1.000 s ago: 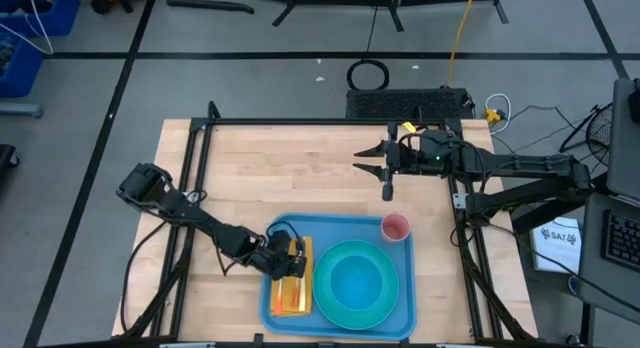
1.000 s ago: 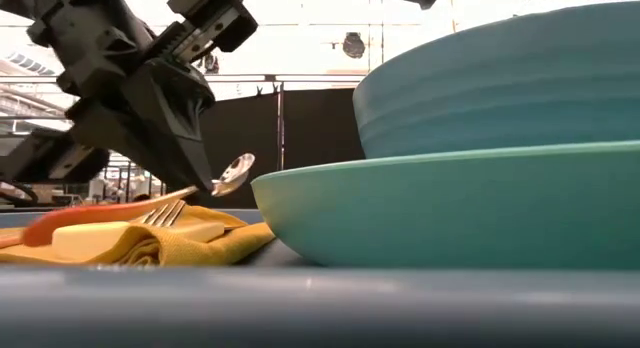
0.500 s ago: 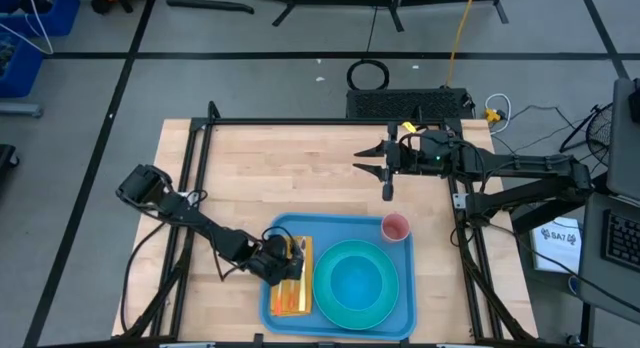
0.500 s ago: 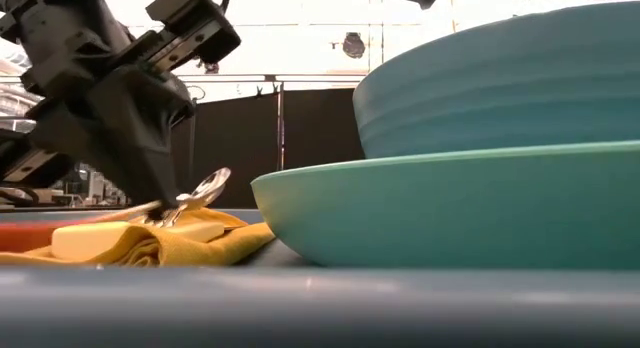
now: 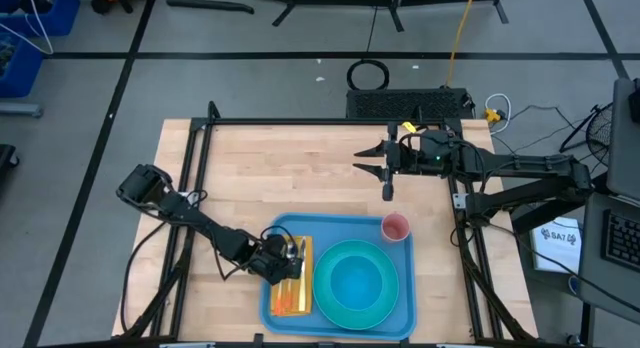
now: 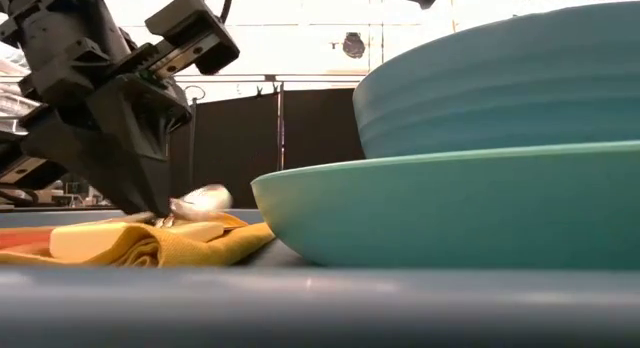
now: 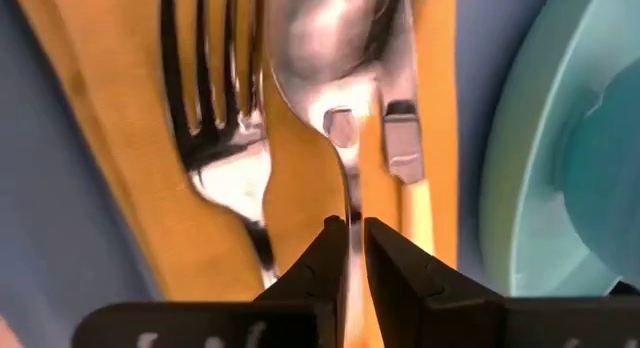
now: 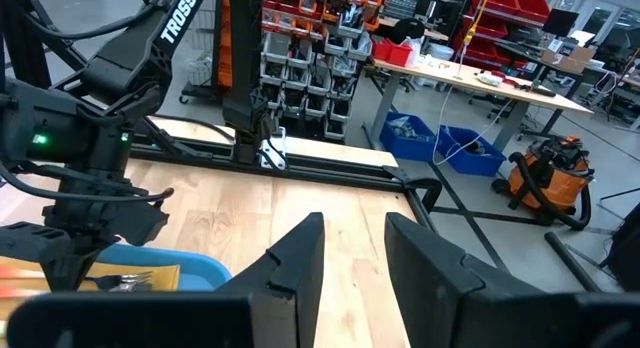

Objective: Set up tray
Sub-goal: Put the orange spoon on top of the yellow table napkin, then return to Home Position

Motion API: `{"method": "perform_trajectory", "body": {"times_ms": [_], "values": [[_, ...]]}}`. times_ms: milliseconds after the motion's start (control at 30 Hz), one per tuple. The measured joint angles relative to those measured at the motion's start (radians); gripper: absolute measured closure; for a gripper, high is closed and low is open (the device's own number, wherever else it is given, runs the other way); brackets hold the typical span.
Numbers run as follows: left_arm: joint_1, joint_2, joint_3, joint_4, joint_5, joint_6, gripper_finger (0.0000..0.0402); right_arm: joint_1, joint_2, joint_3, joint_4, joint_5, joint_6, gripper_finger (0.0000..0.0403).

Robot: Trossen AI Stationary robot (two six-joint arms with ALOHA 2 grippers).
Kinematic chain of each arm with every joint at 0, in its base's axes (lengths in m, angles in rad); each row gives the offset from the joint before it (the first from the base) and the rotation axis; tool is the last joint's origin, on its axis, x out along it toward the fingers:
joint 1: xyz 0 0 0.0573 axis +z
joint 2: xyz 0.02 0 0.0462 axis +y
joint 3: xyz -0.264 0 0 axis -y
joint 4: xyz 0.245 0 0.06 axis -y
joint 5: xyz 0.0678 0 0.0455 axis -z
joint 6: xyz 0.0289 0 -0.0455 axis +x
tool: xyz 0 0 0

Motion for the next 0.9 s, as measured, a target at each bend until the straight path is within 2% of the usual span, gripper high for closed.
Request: {"method": "perform_trajectory", "body": {"times_ms": [300, 500, 700, 800, 900], "values": [[0.014, 0.0, 0.0, 0.066, -0.007, 0.086, 0.0357, 0.0, 0.0, 0.0, 0.0, 0.001, 0.003, 0.0303], [0.024, -0.023, 0.0, 0.204, -0.034, 0.356, 0.0356, 0.0, -0.003, 0.0, -0.001, -0.004, 0.012, 0.0303], [0.023, -0.19, 0.003, 0.194, -0.219, 0.743, 0.0356, 0.0, -0.053, 0.0, -0.023, -0.092, 0.054, 0.0303], [0.018, -0.34, 0.004, 0.11, -0.323, 0.969, 0.0355, 0.0, -0.104, 0.0, -0.101, -0.129, 0.075, 0.0303], [-0.038, -0.498, 0.005, -0.031, -0.499, 1.168, 0.0355, 0.0, -0.174, 0.0, -0.212, -0.136, 0.104, 0.0303]]}}
